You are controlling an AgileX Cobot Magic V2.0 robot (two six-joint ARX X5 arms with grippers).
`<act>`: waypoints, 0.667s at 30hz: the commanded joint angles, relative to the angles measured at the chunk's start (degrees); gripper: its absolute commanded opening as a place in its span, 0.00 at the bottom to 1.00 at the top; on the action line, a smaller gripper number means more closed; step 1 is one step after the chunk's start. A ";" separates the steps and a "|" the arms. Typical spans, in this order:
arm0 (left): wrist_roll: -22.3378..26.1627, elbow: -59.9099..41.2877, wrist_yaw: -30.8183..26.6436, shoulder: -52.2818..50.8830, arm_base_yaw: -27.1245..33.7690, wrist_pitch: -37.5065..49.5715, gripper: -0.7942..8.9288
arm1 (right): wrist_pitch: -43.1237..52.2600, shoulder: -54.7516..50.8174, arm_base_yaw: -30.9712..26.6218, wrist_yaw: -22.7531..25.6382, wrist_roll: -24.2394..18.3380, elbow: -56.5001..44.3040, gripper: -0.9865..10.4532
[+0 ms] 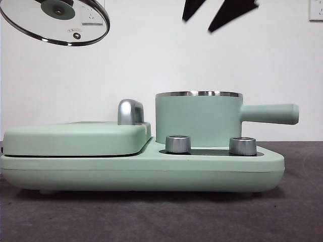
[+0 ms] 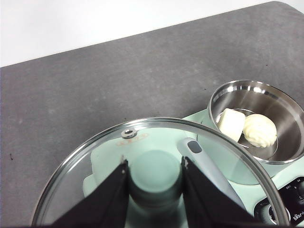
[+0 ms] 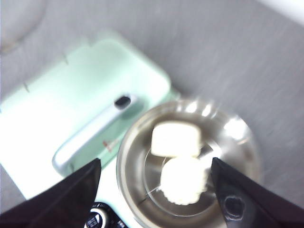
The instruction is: Put the buns in a small steamer
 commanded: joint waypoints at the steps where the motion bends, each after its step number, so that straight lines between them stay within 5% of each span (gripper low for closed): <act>1: 0.33 1.22 0.31 0.35 -0.20 1.51 0.09 | 5.84 -5.33 0.59 2.10 1.66 -6.21 0.40; 11: 0.31 1.22 0.33 0.35 -0.22 1.53 0.09 | 22.34 -27.30 0.59 2.78 7.28 -35.74 0.39; 20: 0.11 1.22 0.37 1.40 -1.64 2.10 0.09 | 18.36 -44.35 0.59 4.63 7.54 -50.71 0.39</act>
